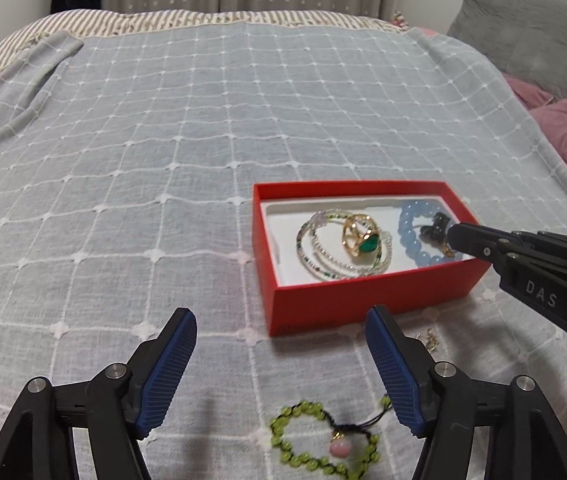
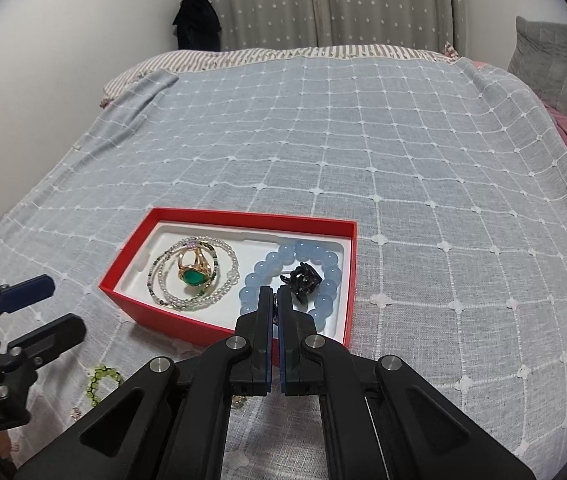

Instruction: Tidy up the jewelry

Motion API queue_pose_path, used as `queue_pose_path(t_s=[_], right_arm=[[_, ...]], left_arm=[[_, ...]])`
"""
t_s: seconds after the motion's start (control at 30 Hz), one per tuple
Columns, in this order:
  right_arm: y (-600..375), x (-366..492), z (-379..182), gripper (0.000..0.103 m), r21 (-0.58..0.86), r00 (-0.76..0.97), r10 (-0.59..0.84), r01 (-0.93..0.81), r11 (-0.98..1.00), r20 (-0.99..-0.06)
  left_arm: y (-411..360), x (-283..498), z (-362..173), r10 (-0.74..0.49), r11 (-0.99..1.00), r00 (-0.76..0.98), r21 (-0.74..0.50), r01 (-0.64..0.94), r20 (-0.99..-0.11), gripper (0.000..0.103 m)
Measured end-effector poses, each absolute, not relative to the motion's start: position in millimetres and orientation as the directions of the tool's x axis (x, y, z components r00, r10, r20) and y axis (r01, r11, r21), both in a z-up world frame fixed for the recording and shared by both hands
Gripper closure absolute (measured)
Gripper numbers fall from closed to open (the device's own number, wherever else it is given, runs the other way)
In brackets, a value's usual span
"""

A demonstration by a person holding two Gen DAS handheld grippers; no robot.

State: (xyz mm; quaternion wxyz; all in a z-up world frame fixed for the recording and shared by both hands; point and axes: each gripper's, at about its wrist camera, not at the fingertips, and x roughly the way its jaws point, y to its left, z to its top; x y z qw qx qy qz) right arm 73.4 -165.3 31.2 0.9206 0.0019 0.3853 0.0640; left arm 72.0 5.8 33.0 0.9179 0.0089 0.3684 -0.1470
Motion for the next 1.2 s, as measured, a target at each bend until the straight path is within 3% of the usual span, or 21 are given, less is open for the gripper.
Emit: queue_pose_path(t_s=[0.3,0.33,0.4,0.5,0.7,0.97,1.03,1.2], right_arm=[[-166.3,73.7,29.1,0.098,0.050,0.683,0.118,-0.119,0.992,-0.721],[-166.6,72.8,30.0,0.095,0.053,0.681,0.121,-0.120,0.991,-0.722],[-167.5,69.8,33.4,0.073,0.063,0.680,0.133,-0.126,0.990,-0.721],[-168.8,60.4,41.6,0.055,0.073,0.693,0.151,-0.141,0.987,-0.705],[-169.1,40.9,45.8,0.043,0.069,0.677,0.153,-0.150,0.986,-0.720],[-171.3,16.7,36.7,0.038,0.045,0.636,0.133,-0.152,0.987,-0.761],[-172.5,11.6,32.4,0.038,0.036,0.623,0.123,-0.150,0.988,-0.772],[-175.7,6.7,23.3,0.038,0.033,0.592,0.112,-0.142,0.989,-0.798]], left_arm=[[10.5,69.1,26.2,-0.240,0.961,0.658,-0.081,0.263,-0.714,0.020],[11.3,69.0,25.7,-0.239,0.962,0.654,-0.084,0.260,-0.718,0.020],[13.7,68.7,24.7,-0.240,0.963,0.641,-0.094,0.253,-0.729,0.019],[18.1,67.7,21.9,-0.239,0.965,0.618,-0.109,0.240,-0.749,0.018],[30.0,64.8,13.0,-0.248,0.966,0.559,-0.160,0.202,-0.791,0.018],[46.9,59.6,-0.2,-0.298,0.955,0.495,-0.257,0.152,-0.816,0.018],[49.6,59.5,-2.8,-0.302,0.953,0.488,-0.268,0.141,-0.819,0.020],[50.0,63.0,-9.4,-0.346,0.937,0.451,-0.324,0.129,-0.823,0.044]])
